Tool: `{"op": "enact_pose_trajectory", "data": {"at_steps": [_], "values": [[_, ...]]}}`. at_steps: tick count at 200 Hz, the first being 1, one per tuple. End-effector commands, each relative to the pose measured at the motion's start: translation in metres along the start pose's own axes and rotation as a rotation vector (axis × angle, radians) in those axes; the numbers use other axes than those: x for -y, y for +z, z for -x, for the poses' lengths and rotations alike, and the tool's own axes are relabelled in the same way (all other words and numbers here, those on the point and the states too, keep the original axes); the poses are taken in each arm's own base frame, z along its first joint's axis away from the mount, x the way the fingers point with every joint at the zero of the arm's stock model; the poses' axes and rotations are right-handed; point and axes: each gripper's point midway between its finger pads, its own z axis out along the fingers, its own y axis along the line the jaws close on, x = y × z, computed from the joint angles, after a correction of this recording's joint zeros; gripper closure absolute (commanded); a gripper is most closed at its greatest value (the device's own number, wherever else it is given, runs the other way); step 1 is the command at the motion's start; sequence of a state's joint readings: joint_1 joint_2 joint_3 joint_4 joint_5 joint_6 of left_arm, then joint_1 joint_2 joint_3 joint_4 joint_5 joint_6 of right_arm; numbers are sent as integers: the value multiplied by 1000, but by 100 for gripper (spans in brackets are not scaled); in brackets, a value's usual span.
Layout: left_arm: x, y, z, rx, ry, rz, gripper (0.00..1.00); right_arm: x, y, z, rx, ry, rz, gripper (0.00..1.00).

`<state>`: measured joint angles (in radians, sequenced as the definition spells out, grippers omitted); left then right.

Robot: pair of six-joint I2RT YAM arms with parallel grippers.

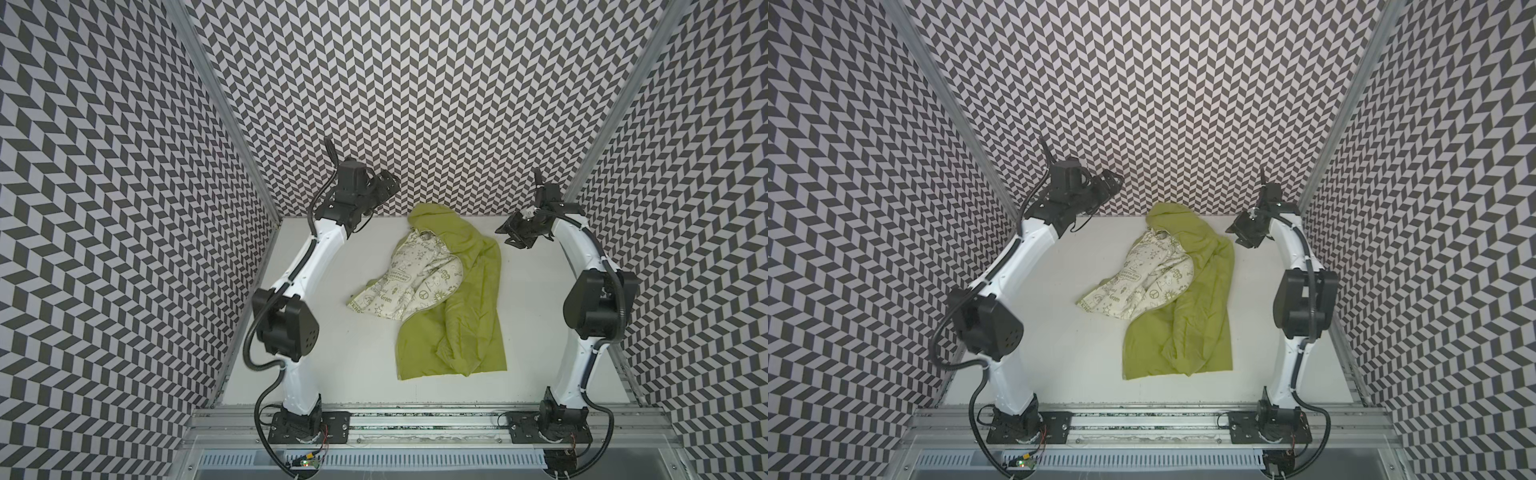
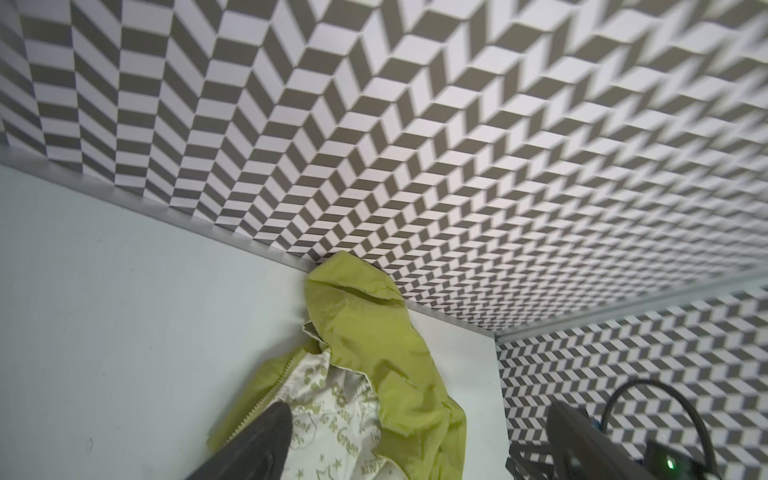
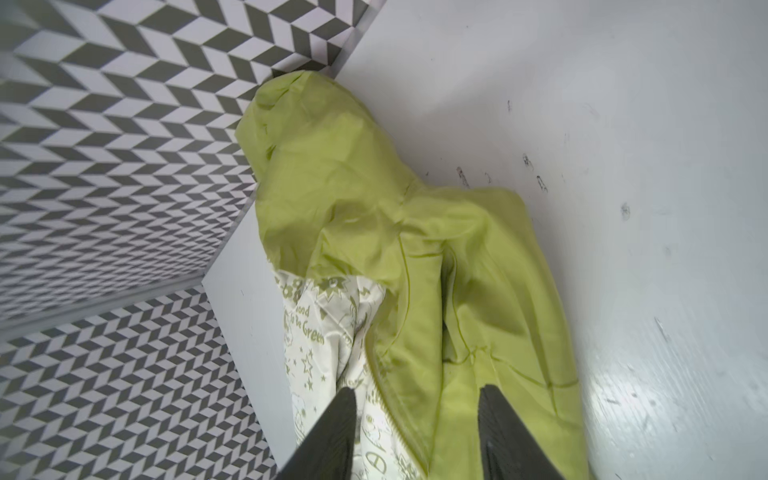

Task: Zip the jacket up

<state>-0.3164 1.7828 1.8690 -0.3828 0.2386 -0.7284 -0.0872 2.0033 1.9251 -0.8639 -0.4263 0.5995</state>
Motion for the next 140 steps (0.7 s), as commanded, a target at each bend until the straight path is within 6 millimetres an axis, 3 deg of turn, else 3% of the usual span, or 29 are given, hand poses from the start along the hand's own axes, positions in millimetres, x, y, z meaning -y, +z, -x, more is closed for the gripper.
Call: {"op": "enact_pose_trajectory", "data": {"at_steps": [1,42,58,79,102,140], "values": [[-5,-35,-67,-149,129,63,6,-20,-14,-33,-30,-220,-52,47],[-36,-91,-185,-388,173,110,8,-40,17,-103,-157,-502,-191,47],[-44,-101,-206,-423,128,96,9,-39,35,-125,-210,-529,-217,49],[-43,-100,-218,-453,72,71,10,-32,56,-146,-259,-536,-256,51],[-53,-92,-235,-532,53,97,12,-24,69,-150,-258,-535,-299,50],[-82,-88,-280,-673,94,158,14,-20,77,-130,-188,-588,-373,53]]}}
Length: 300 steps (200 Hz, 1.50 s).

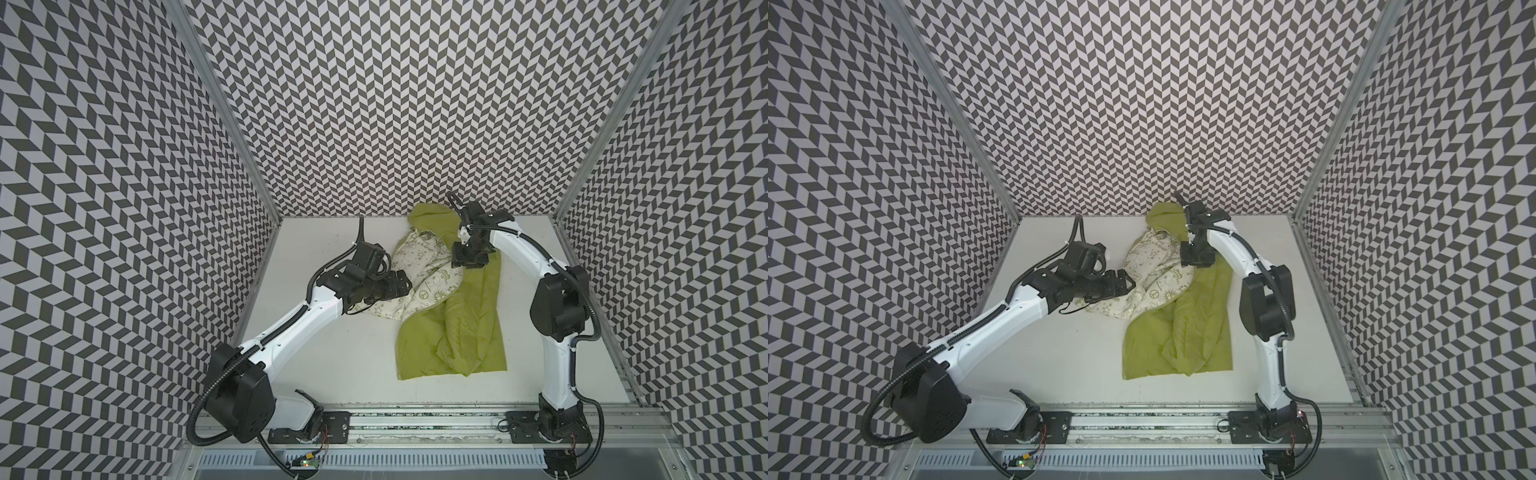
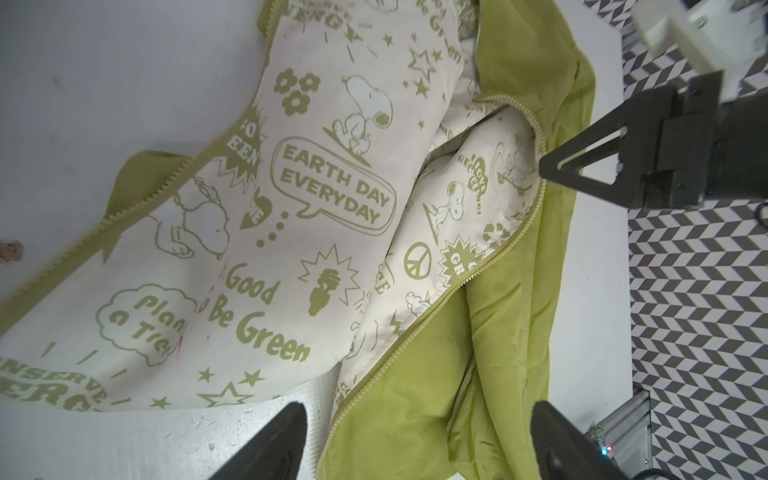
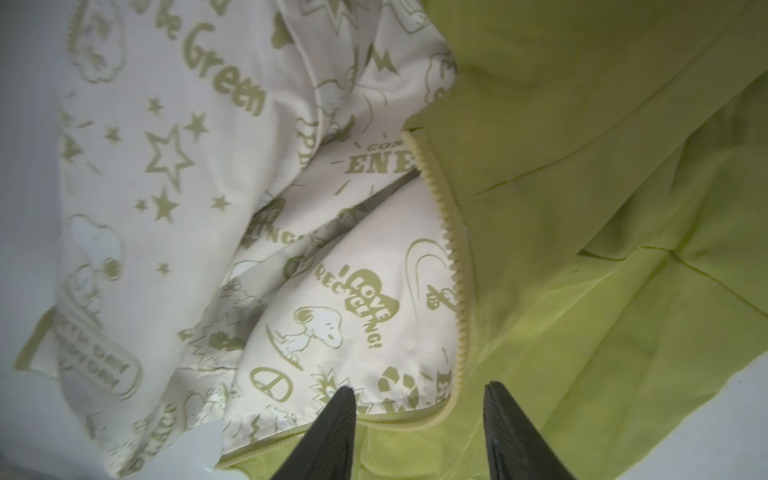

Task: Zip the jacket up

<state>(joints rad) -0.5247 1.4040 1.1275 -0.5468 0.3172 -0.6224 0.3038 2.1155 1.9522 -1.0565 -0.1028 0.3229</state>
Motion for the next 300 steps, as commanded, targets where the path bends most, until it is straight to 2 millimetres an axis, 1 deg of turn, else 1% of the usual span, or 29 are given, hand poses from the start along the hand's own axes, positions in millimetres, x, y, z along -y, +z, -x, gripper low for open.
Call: {"op": "enact_pose_trajectory", "data": {"at_steps": [1,15,33,49,72,86,112,122,132,138,150,156,171,188,203,216,239,258,278,292,300], "values": [[-11,16,-26,-97,27,28,15,14,-1,12,39,-37,-95,54],[-23,25,-41,-142,32,55,16,15,6,17,42,-57,-109,58],[-35,34,-56,-189,37,82,16,17,16,22,26,-67,-131,59],[-41,39,-67,-220,57,100,17,15,25,25,14,-75,-127,59],[-48,45,-81,-261,95,129,17,19,37,31,16,-72,-152,53],[-52,50,-92,-296,107,132,18,19,44,34,23,-72,-158,52],[-60,62,-109,-355,141,152,18,22,50,45,50,-71,-179,51],[-62,67,-114,-373,145,159,19,21,50,50,69,-69,-183,54],[-66,71,-116,-383,145,171,21,21,50,55,92,-60,-185,62],[-68,73,-117,-385,144,179,23,21,48,60,112,-52,-184,64],[-71,78,-118,-392,142,188,30,19,43,68,141,-33,-165,70],[-72,79,-118,-397,140,189,34,17,39,72,154,-23,-149,76],[-72,85,-120,-412,135,185,45,13,23,82,183,18,-92,85],[-69,88,-117,-411,134,173,60,9,-3,94,223,77,13,100],[-60,88,-112,-408,163,141,71,8,-32,107,271,131,109,100],[-48,85,-104,-393,174,107,77,11,-59,119,328,174,192,100],[-18,74,-87,-364,210,26,83,22,-107,140,443,248,305,100],[14,63,-74,-352,245,-69,87,29,-143,155,523,278,364,100],[44,55,-67,-366,262,-173,89,27,-169,168,576,288,419,100],[65,52,-66,-388,260,-255,91,21,-176,178,592,295,464,100],[74,52,-66,-399,257,-292,91,18,-175,184,593,300,490,100]]}}
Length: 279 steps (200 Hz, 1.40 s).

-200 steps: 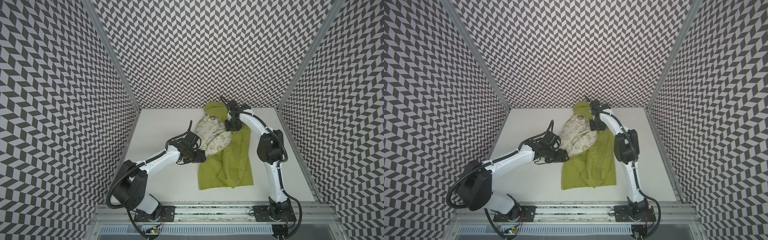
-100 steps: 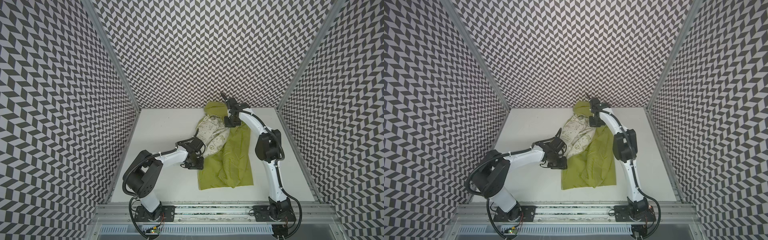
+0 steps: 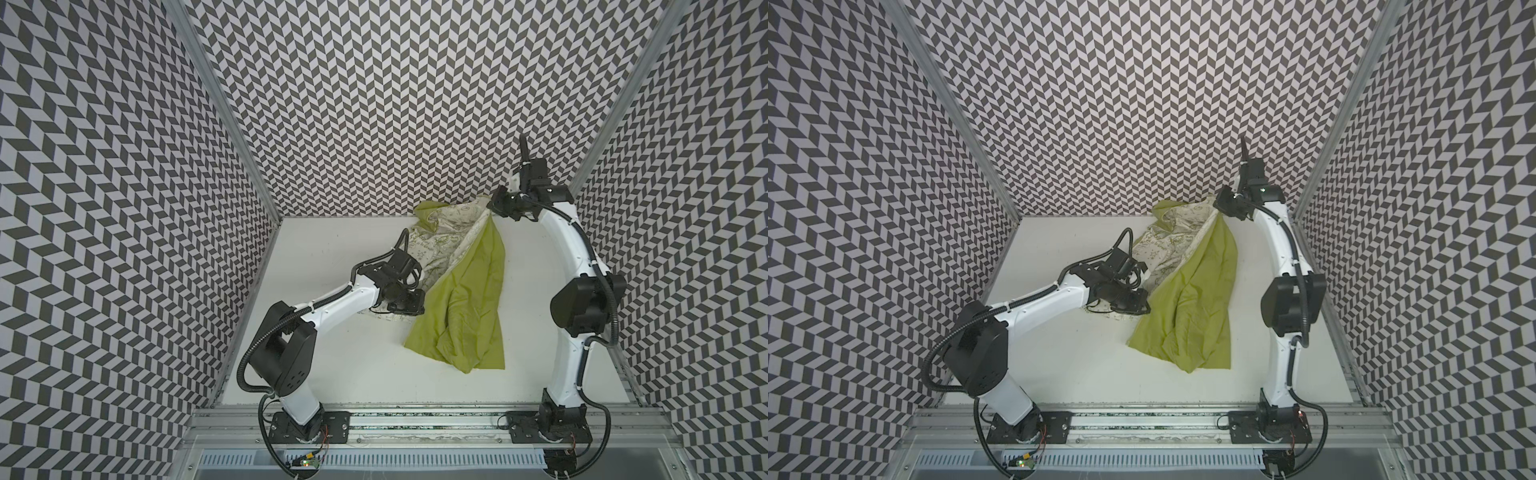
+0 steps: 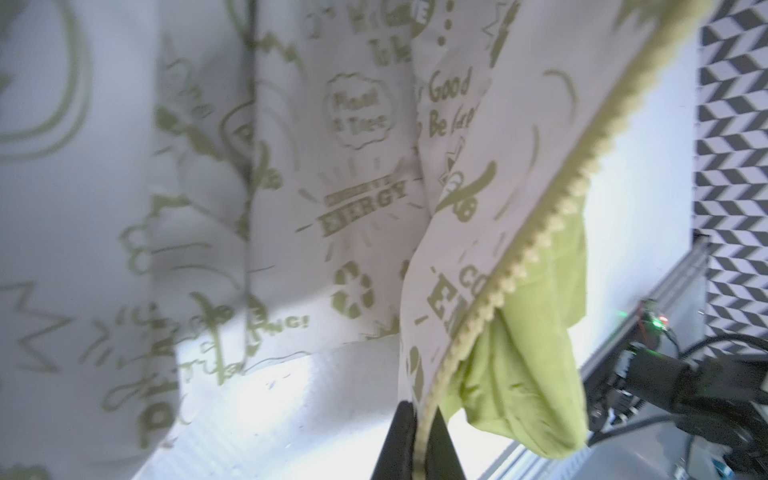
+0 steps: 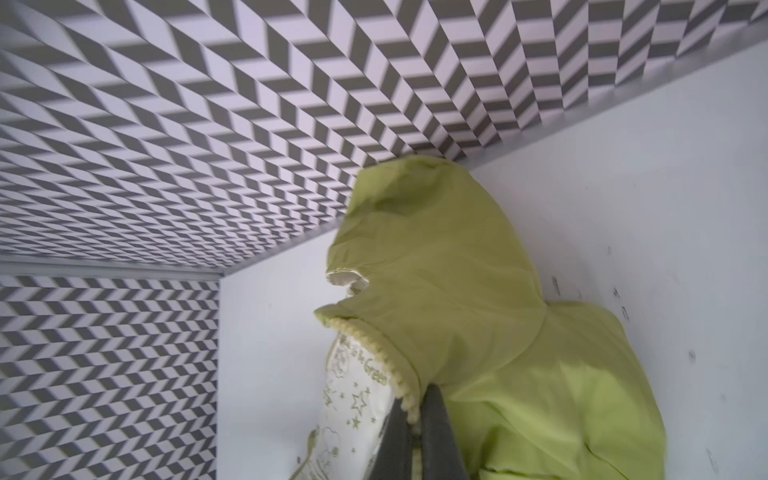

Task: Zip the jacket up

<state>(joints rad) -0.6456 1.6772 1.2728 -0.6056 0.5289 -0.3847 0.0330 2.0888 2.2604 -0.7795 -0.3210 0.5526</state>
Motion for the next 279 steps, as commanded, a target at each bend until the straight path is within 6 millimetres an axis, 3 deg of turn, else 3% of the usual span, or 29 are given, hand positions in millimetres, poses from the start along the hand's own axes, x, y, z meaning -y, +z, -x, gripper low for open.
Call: {"op": "enact_pose_trajectory", "data": {"at_steps": [1,21,40,53,75,91,110,129,152,176,191,195,201,205,222,243,253,269,279], "values": [[38,-5,-4,-62,31,-154,92,-38,2,15,30,29,150,100],[52,-3,4,-63,30,-221,94,-43,26,13,4,77,206,100],[42,1,16,-33,-4,-215,94,-40,58,3,-40,142,239,100],[18,8,25,-8,-64,-157,94,-31,82,-6,-72,188,235,100],[-36,21,40,9,-180,-22,91,-14,110,-17,-101,213,198,79],[-57,23,50,21,-240,9,78,-5,116,-23,-115,209,168,65],[-57,16,61,42,-206,31,59,-2,108,-24,-121,168,136,56],[-50,4,66,61,-172,35,42,-2,88,-22,-108,96,87,52],[-42,-17,63,92,-148,56,37,6,52,-21,-90,-25,-30,50],[-41,-46,55,149,-137,131,31,20,16,-32,-111,-132,-148,43],[-49,-67,48,199,-141,207,23,26,-3,-45,-133,-152,-157,27],[-52,-73,47,214,-146,228,22,27,-6,-50,-143,-148,-139,21],[-60,-81,43,231,-161,258,20,25,-13,-56,-146,-135,-105,3],[-65,-87,41,243,-176,276,19,26,-15,-61,-150,-119,-80,0],[-98,-107,31,277,-262,351,17,14,-30,-77,-163,-46,121,0],[-140,-125,21,296,-367,425,15,5,-41,-116,-248,-15,222,0],[-157,-128,18,296,-405,446,15,-5,-44,-140,-316,-38,236,12],[-183,-129,16,289,-446,482,15,-23,-47,-188,-444,-110,240,47],[-199,-127,15,273,-478,507,15,-31,-48,-220,-522,-153,224,60]]}}
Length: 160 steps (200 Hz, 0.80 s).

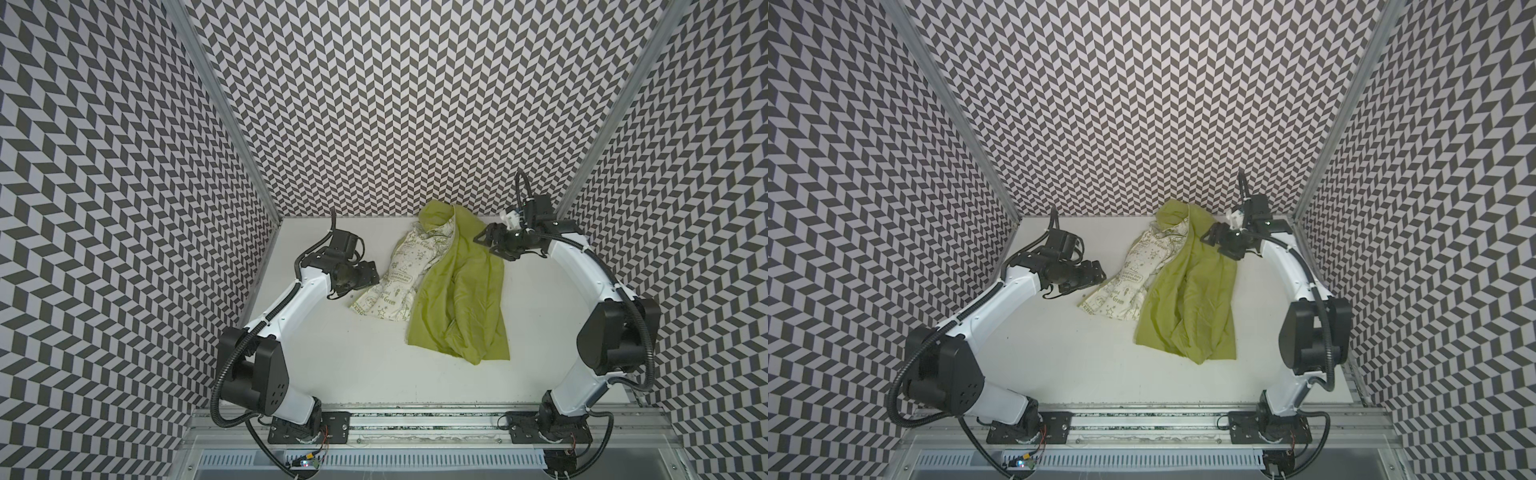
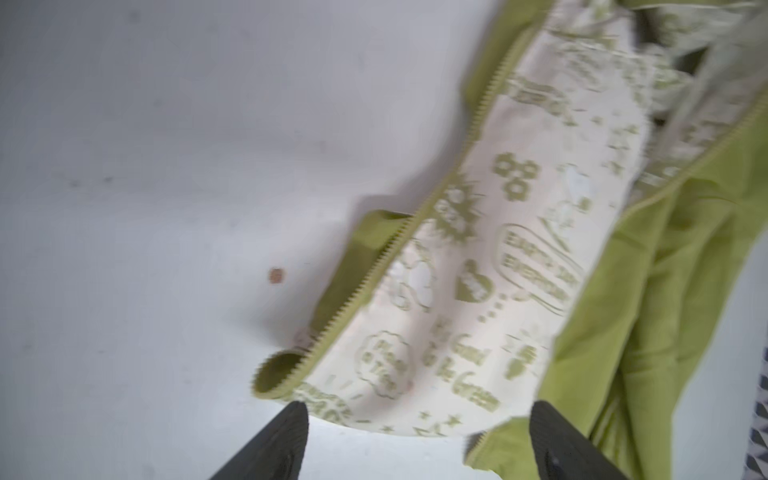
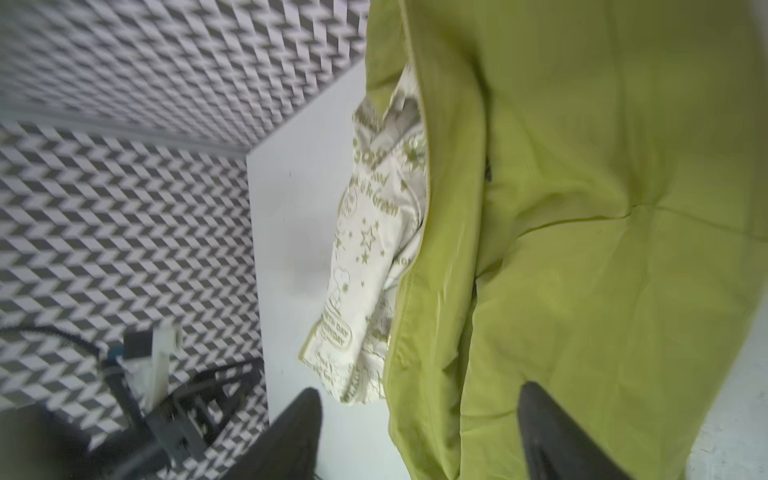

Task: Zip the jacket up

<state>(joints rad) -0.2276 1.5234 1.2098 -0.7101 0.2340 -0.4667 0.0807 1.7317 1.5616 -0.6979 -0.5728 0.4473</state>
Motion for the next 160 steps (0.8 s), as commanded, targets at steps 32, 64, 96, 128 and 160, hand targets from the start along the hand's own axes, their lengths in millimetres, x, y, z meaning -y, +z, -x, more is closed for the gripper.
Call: {"op": "enact_pose_trajectory", "data": {"at_steps": [32,64,96,128,160], "values": [[-36,43,5,-78,-39,32,18,-64,37,-136,-297,-215,38,61],[-10,58,-3,-115,5,-127,25,-65,45,-164,-339,-223,25,42],[5,67,-23,-188,51,-173,53,-67,63,-168,-370,-218,20,41],[18,50,-25,-180,74,-194,84,-72,84,-165,-391,-184,42,43],[36,14,-13,-120,100,-228,100,-74,102,-163,-412,-143,62,48]]}}
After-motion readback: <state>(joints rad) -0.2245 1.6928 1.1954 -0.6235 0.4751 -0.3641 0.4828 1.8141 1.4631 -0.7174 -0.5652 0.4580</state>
